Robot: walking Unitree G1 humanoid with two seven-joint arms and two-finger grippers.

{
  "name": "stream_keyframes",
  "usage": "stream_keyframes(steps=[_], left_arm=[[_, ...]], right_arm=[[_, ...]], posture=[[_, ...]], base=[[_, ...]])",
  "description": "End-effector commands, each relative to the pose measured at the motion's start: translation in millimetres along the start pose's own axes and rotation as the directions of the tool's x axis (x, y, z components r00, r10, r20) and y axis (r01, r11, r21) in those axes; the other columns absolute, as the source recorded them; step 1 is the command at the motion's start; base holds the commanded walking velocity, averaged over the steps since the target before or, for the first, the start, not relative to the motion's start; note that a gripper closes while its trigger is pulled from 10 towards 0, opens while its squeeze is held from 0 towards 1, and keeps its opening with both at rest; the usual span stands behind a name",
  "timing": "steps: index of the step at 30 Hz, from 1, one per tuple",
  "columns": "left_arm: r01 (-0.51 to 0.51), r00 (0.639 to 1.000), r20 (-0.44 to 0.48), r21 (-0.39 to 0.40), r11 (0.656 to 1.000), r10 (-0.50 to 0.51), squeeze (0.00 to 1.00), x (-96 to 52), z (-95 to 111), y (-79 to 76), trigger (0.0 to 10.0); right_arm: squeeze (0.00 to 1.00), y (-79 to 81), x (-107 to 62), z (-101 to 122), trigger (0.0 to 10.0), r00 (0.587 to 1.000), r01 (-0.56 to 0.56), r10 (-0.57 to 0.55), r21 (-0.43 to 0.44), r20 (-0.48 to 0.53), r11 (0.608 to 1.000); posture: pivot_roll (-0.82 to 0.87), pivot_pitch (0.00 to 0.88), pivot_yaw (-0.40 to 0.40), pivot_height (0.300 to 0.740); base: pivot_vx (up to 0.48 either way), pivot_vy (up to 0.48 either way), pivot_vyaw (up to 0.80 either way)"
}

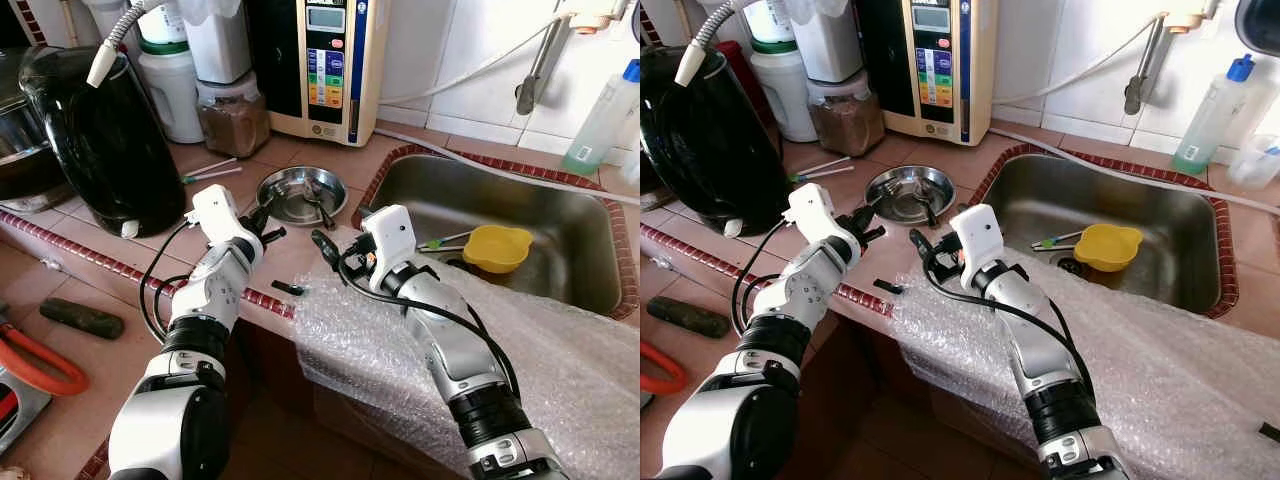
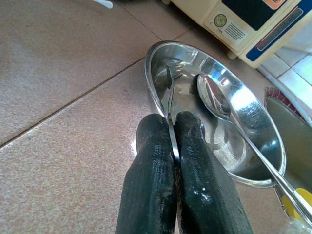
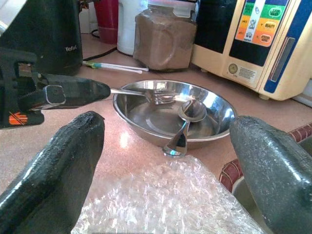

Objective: Kitchen organization

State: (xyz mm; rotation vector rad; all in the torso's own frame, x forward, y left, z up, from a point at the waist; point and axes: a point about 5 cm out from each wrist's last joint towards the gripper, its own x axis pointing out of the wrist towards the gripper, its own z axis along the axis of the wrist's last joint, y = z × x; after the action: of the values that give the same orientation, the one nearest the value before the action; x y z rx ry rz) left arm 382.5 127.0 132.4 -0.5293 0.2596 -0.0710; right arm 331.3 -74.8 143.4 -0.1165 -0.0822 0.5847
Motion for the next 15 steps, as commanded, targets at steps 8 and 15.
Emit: stream_keyframes(steps=[8,15], left_arm=[[0.01,1.0,-0.03,0.065,0.998,-0.008,0.0,-7.4,-0.5,-0.4,0.0],[0.0,0.999,-0.05,0.077,0.997,0.004,0.0,-18.1,-3.2,8.1,0.0]], right_arm=[[0.0,-0.4,2.8,1.5,10.0,1.0,-0.003,0.003,-0.01,-0.009,1.0],[0.0,-1.8,2.1,-0.8,10.0,1.0,0.0,-0.001,-0.016,-0.023,1.0]], posture=[[0.05,0.0,0.057,0.74],[0.06,0.0,0.052,0.74]], base=[[0.0,0.0,0.0],[0.0,0.0,0.0]])
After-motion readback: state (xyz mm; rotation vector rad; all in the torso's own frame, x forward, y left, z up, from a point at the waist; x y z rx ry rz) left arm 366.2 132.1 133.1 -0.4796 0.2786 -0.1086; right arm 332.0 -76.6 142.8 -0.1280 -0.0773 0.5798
